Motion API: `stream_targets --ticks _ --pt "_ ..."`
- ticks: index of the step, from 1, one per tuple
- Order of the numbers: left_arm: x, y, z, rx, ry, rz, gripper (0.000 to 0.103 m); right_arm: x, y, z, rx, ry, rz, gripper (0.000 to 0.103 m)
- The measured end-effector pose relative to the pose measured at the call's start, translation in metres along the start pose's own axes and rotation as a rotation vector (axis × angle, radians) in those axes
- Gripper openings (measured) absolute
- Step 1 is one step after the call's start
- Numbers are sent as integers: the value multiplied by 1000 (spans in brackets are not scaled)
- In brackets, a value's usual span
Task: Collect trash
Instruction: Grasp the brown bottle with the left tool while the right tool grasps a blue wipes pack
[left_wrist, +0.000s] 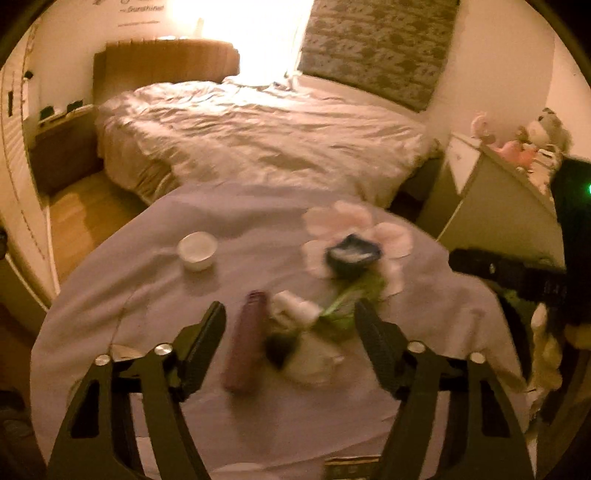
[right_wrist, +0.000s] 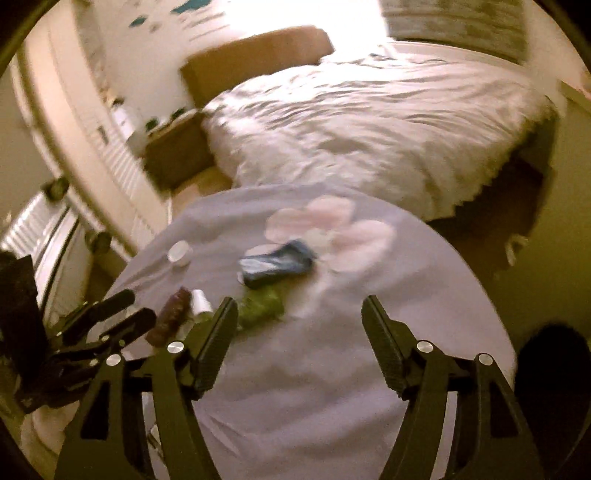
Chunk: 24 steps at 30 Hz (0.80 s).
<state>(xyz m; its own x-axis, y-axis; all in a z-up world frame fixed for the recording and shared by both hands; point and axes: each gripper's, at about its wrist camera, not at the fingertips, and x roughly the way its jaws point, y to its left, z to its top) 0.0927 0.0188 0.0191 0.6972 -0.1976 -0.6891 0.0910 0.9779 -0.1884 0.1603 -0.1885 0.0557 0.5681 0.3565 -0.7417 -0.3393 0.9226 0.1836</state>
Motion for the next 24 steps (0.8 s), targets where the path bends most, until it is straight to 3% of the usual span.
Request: stream_targets --ticks 3,6,15,19,24 --pt "10 12 -2 -3 35 11 58 26 14 14 -49 35 4 70" --pt "21 19 -5 -1 72 16 56 53 19 27 -82 74 -3 78" --pt "43 28 -10 -1 140 20 36 122 28 40 -197 206 -50 78" --pt "42 31 -10 4 136 30 26 135 27 40 -185 213 -50 77" --pt "42 36 -9 -19 125 8 25 135 25 41 -154 202 -39 69"
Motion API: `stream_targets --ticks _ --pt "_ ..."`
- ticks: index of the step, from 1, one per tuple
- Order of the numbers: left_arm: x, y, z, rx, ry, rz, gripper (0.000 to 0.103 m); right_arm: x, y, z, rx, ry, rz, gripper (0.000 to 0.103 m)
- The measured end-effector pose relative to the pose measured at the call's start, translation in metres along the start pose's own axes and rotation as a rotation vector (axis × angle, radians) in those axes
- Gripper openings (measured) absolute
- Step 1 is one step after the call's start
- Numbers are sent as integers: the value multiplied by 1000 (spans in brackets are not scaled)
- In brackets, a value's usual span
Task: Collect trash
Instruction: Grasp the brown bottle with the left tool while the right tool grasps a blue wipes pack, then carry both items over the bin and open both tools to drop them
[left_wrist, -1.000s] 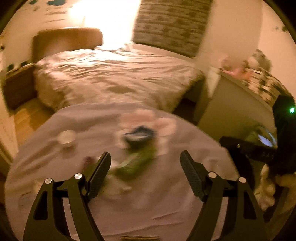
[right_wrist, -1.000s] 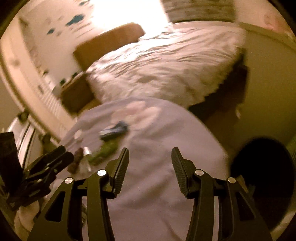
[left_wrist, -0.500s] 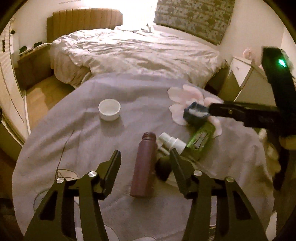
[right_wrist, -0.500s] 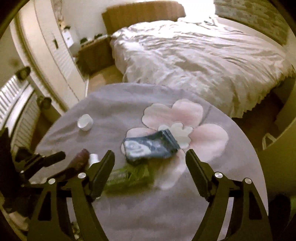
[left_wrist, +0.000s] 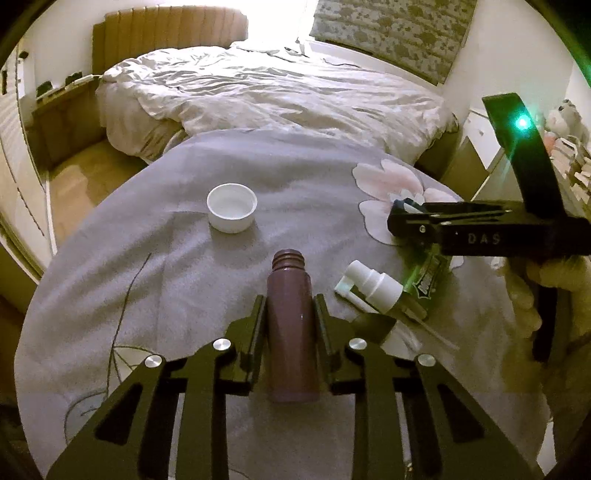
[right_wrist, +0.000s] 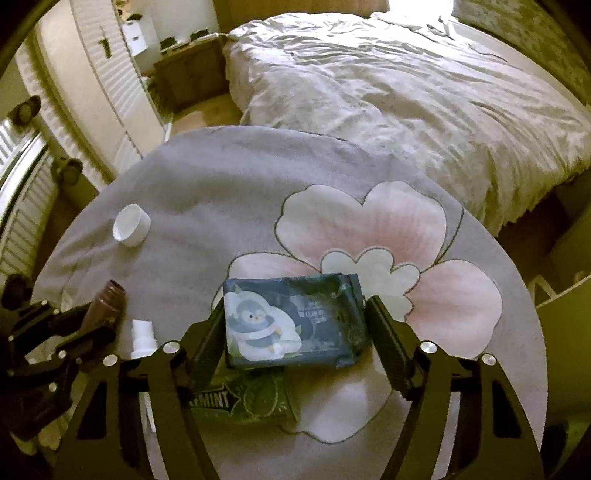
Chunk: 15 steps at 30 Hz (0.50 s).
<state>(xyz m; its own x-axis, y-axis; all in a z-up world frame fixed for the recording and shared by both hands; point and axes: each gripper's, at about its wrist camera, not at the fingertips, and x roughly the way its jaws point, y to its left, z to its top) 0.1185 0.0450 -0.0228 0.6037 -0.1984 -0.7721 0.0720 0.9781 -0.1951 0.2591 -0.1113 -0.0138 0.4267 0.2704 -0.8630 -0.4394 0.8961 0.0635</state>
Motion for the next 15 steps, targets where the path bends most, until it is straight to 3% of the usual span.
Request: stream_targets --ticks 8,12,13,15 --pt "-15 2 0 -39 -42 -13 25 -20 -8 -11 77 -44 45 52" --pt "-31 -7 4 -29 -76 -28 25 -46 -19 -21 165 -109 99 42" --pt "-37 -13 6 -17 -87 -36 25 -51 -21 -23 175 -122 107 34" --pt "-43 -23 8 1 -99 -50 25 -69 -25 -31 210 -164 120 33"
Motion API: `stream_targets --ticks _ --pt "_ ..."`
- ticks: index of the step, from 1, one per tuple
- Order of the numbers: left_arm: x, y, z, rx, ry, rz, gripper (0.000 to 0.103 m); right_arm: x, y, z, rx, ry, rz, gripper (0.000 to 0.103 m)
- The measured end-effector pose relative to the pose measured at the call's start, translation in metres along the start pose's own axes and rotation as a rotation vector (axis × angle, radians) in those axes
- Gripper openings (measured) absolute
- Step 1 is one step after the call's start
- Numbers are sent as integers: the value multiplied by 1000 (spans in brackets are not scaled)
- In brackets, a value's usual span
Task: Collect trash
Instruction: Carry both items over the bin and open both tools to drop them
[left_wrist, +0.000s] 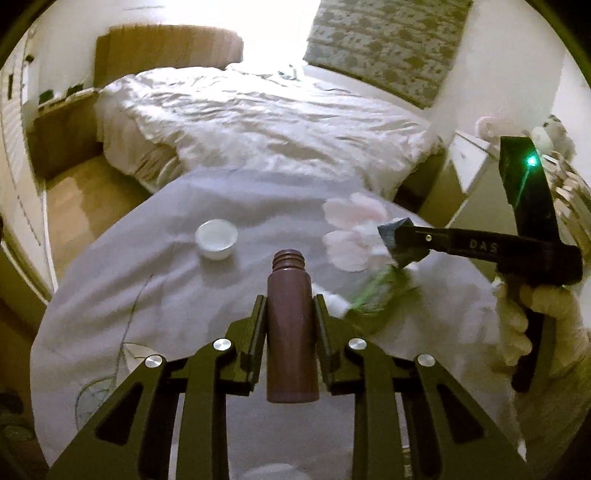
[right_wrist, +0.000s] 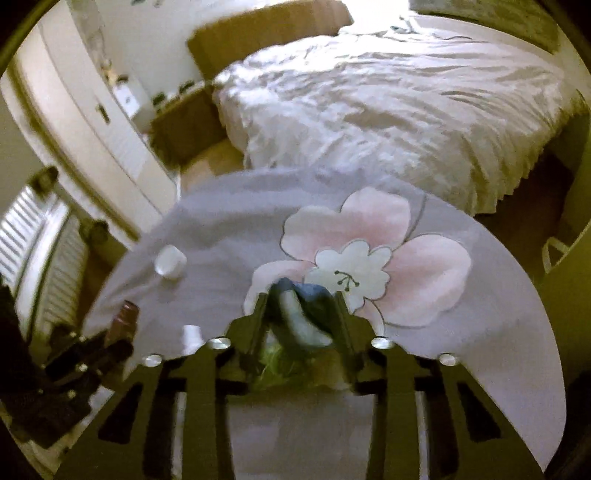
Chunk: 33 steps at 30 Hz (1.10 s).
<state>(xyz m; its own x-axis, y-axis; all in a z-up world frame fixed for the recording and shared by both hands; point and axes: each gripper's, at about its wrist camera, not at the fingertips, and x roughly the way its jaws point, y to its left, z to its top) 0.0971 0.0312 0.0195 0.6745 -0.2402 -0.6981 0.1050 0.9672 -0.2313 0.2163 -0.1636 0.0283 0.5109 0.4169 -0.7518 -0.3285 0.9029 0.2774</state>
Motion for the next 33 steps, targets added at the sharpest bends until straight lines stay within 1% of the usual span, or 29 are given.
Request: stream_targets --ticks 3,8,14,17,25,28,33 --pt "-8 -23 3 39 -19 -33 25 -25 -7 -9 36 -50 8 27" --pt "-13 -55 6 85 -31 -84 25 -70 -26 -29 109 -130 29 24" --pt "-9 -109 4 165 -26 -165 25 -131 -58 -59 212 -243 39 23" --pt "-4 -140 3 210 -20 -208 25 -159 -81 -77 266 -290 8 23" --pt "12 -222 -3 325 -2 -330 25 -211 -145 -125 410 -362 -82 23" --pt "19 -251 -5 363 10 -374 25 -224 -169 -142 458 -373 -109 23" --pt "34 -289 -12 406 44 -432 25 -232 -198 -164 523 -378 -150 23"
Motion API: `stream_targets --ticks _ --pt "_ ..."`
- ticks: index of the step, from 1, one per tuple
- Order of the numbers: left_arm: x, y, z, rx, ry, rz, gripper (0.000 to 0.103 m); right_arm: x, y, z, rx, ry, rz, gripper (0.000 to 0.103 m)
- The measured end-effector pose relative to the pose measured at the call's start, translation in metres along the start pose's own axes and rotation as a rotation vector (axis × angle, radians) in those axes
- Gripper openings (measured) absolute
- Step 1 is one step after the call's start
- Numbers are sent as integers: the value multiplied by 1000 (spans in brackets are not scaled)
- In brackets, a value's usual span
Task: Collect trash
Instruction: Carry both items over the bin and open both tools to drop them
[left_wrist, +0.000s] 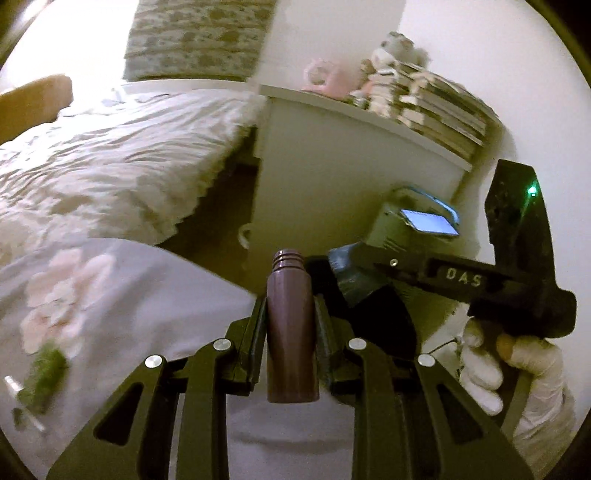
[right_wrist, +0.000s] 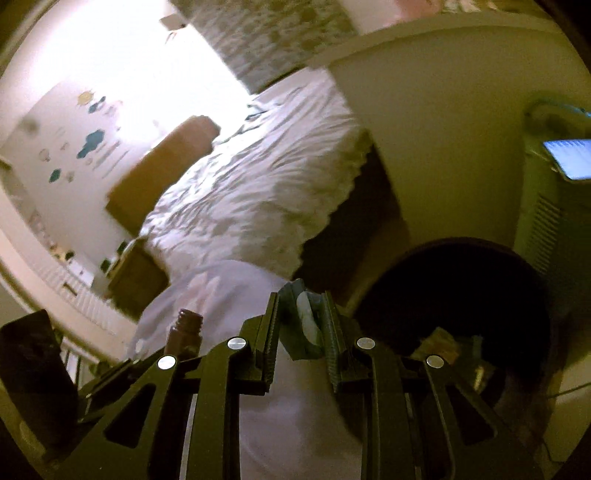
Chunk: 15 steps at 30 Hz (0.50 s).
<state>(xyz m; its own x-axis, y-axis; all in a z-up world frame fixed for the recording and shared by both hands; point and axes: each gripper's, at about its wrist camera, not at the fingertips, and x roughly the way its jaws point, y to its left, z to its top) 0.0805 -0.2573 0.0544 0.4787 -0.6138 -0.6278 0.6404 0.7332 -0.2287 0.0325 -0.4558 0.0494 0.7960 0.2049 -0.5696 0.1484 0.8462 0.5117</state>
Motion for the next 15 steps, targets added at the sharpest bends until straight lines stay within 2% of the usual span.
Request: stream_targets --ticks 9,15 --pt "48 -30 2 33 70 -67 25 -3 -47 -4 73 4 -56 23" --pt "68 -40 5 41 97 -84 25 2 -63 -6 102 11 -79 23"
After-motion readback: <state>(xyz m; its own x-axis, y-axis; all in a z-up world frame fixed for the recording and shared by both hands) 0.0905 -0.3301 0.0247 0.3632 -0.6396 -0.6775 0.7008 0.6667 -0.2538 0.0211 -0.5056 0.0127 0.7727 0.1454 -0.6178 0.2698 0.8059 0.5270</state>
